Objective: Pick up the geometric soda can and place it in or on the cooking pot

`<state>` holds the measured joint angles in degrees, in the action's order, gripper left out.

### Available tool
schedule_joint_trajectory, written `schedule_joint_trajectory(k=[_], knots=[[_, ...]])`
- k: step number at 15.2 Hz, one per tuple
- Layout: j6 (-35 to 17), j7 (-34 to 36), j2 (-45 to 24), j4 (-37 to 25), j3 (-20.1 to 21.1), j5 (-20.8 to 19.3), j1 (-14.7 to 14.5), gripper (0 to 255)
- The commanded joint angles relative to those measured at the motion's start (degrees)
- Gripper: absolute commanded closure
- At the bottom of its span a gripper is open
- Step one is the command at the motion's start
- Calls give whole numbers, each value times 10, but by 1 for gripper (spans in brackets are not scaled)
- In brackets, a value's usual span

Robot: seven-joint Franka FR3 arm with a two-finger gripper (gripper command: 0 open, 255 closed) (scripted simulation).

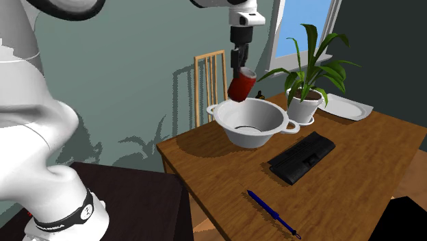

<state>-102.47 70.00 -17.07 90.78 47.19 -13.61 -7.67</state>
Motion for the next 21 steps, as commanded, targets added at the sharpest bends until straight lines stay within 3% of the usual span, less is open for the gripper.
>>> schedule_joint_trajectory(k=[1,4,21], knots=[[38,25,-70,-90,-10,-48,-47,255],[106,35,-170,-249,-36,-101,-130,255],[-23,53,-172,-114,-43,-108,-99,255]])
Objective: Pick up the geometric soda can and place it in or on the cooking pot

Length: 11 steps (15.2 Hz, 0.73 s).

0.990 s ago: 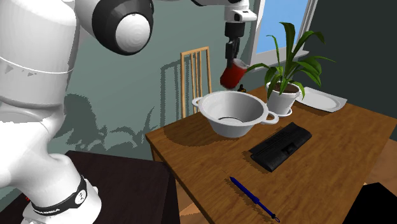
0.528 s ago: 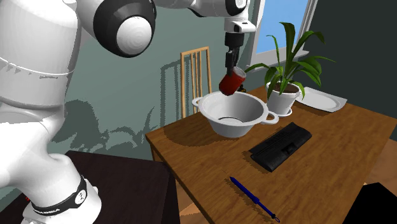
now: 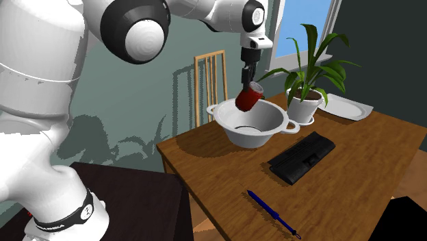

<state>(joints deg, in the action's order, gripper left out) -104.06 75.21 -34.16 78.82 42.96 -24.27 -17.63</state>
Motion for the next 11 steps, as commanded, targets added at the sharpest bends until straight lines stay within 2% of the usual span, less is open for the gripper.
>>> schedule_joint_trajectory(k=[1,4,11], knots=[[-14,2,-3,12,-2,-3,2,255],[-32,6,-8,27,-4,-7,3,255],[-32,6,-7,27,-4,-7,3,255]])
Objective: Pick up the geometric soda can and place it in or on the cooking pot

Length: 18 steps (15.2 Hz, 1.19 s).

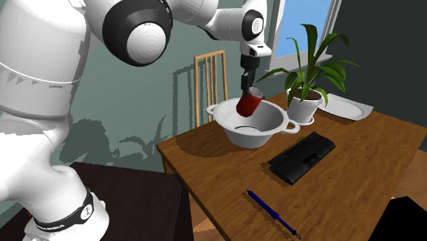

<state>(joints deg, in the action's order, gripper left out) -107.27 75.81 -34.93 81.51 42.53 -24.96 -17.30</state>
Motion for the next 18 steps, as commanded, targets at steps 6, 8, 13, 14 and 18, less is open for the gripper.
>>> schedule_joint_trajectory(k=[6,8,13,14,18], knots=[[0,0,0,0,0,0,0,0],[16,-3,5,-13,3,4,-1,0],[64,-11,13,-56,7,12,-9,0],[64,-11,13,-57,7,12,-9,0],[64,-11,13,-57,7,12,-9,0]])
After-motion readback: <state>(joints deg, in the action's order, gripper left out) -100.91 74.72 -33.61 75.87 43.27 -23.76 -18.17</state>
